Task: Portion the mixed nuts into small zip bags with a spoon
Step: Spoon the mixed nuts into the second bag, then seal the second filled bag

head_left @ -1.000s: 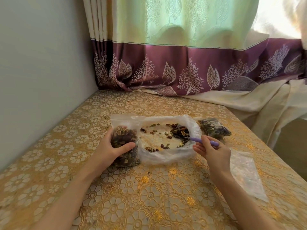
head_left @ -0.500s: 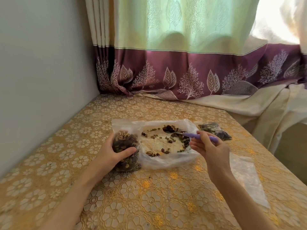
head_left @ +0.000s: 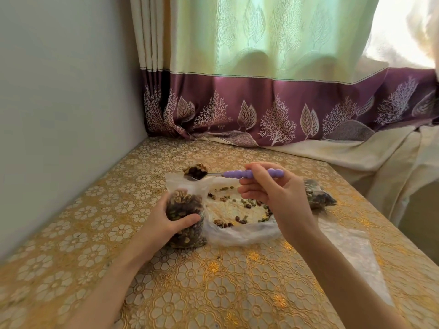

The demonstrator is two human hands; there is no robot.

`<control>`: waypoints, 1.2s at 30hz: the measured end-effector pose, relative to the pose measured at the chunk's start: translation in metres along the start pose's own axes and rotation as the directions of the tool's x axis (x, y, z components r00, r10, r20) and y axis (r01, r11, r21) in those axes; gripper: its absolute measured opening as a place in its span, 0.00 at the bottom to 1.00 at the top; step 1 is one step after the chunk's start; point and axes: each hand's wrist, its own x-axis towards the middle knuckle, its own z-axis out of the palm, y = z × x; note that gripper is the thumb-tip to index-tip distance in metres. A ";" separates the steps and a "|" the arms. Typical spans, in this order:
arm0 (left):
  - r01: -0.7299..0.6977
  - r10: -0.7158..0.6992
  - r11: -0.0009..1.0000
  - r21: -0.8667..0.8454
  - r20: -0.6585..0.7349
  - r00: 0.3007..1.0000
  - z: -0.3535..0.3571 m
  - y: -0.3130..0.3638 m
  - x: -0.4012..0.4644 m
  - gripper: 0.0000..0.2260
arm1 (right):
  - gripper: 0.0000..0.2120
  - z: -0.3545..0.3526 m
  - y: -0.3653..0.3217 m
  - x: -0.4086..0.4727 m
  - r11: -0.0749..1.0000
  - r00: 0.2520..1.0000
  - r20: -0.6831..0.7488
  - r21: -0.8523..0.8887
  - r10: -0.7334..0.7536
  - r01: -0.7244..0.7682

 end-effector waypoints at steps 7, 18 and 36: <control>0.028 -0.029 0.996 -0.082 -0.018 0.999 0.001 0.002 -0.001 0.23 | 0.06 -0.008 0.005 0.000 0.994 0.997 0.065 -0.103 -0.029 0.035; -0.061 0.053 0.996 -0.063 -0.123 0.991 0.004 0.011 -0.004 0.19 | 0.11 -0.071 0.047 -0.010 0.988 0.934 -0.324 0.011 0.151 -0.156; -0.043 0.062 0.996 -0.080 0.244 0.968 0.043 0.030 -0.026 0.23 | 0.15 -0.093 0.077 -0.017 0.876 0.955 -0.272 -0.424 0.117 -0.228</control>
